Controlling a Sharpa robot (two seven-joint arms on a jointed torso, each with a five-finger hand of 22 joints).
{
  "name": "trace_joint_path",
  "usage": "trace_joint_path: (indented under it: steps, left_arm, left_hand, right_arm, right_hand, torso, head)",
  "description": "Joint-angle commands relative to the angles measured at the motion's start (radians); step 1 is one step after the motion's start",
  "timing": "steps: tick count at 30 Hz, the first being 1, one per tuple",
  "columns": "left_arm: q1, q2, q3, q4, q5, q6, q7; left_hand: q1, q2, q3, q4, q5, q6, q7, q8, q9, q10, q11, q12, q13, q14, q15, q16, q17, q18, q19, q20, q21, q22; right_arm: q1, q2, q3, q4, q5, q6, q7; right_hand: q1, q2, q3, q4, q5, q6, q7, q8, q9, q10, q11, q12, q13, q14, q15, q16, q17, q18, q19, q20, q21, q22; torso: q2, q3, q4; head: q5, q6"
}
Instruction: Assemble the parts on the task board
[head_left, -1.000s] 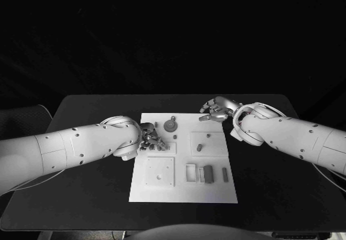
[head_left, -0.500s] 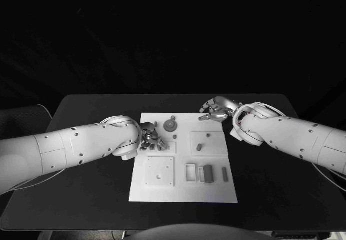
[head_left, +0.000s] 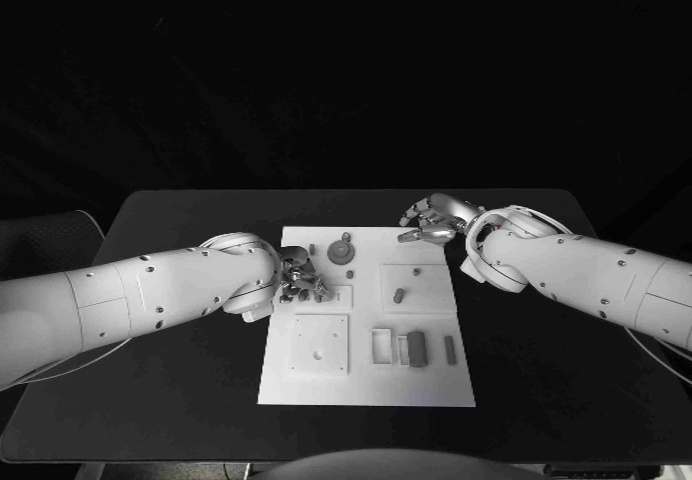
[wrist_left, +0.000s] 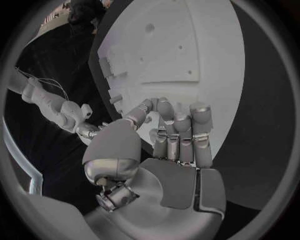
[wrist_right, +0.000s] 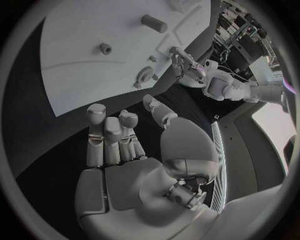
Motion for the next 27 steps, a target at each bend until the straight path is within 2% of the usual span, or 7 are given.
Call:
trace_joint_path:
  steps: [1,11,27]
  left_arm:
    - [-0.002,0.003,-0.001,0.002,0.012,-0.023,0.017]
    - [-0.002,0.003,-0.001,0.002,0.02,-0.04,0.023]
    - [-0.002,-0.001,0.0,0.004,0.018,-0.062,0.023]
  left_hand:
    - [0.062,0.055,0.026,-0.016,0.018,-0.011,0.005,-0.003,0.002,0.003,0.007,0.007,0.0,-0.003,-0.002,0.006,-0.002,0.089,0.003,0.004,0.005,0.016]
    - [0.066,0.063,0.034,-0.017,0.031,-0.008,0.004,0.002,0.008,0.003,0.006,0.01,0.001,-0.001,-0.002,0.007,-0.002,0.089,0.003,0.005,0.008,0.017]
    - [0.07,0.059,0.04,-0.025,0.039,-0.008,0.002,0.008,0.019,0.006,0.004,0.012,0.0,0.002,-0.004,0.009,-0.003,0.09,0.005,0.004,0.01,0.017]
  right_arm:
    - [0.0,0.0,0.0,0.001,-0.005,0.013,0.005]
    - [0.0,0.0,0.0,0.001,-0.005,0.014,0.006]
    - [-0.001,0.001,0.0,-0.001,-0.005,0.015,0.006]
  right_hand:
    - [-0.012,-0.002,0.0,0.008,0.005,0.003,0.008,0.005,-0.001,-0.008,0.001,0.006,-0.001,-0.002,-0.004,0.005,-0.001,0.068,0.0,-0.004,-0.004,0.005]
    - [-0.014,-0.002,-0.001,0.009,0.005,0.002,0.008,0.005,-0.001,-0.008,0.001,0.007,-0.002,-0.002,-0.004,0.005,-0.001,0.068,0.001,-0.004,-0.004,0.005]
    - [-0.016,-0.003,-0.001,0.011,0.005,0.002,0.008,0.005,-0.001,-0.008,0.001,0.007,-0.002,-0.001,-0.004,0.006,-0.001,0.068,0.001,-0.005,-0.004,0.006]
  torso:
    - [0.0,0.0001,0.0]
    - [0.0,0.0002,0.0004]
    - [0.0,0.0,0.0007]
  head:
    - [0.0,0.001]
    - [0.0,0.002]
    - [-0.001,0.002]
